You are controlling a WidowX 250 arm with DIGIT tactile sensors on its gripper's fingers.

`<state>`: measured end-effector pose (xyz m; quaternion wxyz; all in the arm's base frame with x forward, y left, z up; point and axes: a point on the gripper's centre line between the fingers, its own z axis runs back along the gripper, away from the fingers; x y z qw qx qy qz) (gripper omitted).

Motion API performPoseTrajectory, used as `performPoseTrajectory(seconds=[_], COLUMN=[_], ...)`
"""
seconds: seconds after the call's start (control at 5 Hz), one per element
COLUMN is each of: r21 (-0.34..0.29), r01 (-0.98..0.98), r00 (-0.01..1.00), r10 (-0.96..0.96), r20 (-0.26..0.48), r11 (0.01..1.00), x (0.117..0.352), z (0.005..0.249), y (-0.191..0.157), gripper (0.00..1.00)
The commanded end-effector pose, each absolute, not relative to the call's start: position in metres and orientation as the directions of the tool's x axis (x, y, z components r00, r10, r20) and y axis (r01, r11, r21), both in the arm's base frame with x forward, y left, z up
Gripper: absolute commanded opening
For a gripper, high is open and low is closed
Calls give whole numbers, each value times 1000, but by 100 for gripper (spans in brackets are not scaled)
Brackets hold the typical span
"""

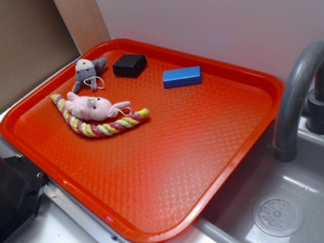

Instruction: Grab the gray animal.

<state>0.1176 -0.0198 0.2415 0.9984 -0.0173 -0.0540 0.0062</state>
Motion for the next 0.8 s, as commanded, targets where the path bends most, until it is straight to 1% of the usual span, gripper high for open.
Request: performPoseTrajectory(seconds=[0.0, 0.2, 0.4, 0.6], r21=[-35, -70, -89, -109], r01=[-11, -253, -407, -522], r00=[994, 962, 908, 838], r10=[14, 258, 414, 532], r20=[108, 87, 68, 119], r11=[999, 965, 909, 846], x=[118, 151, 187, 215], z=[242, 223, 202, 182], y=[-20, -8, 6, 23], gripper=[100, 100, 100, 100])
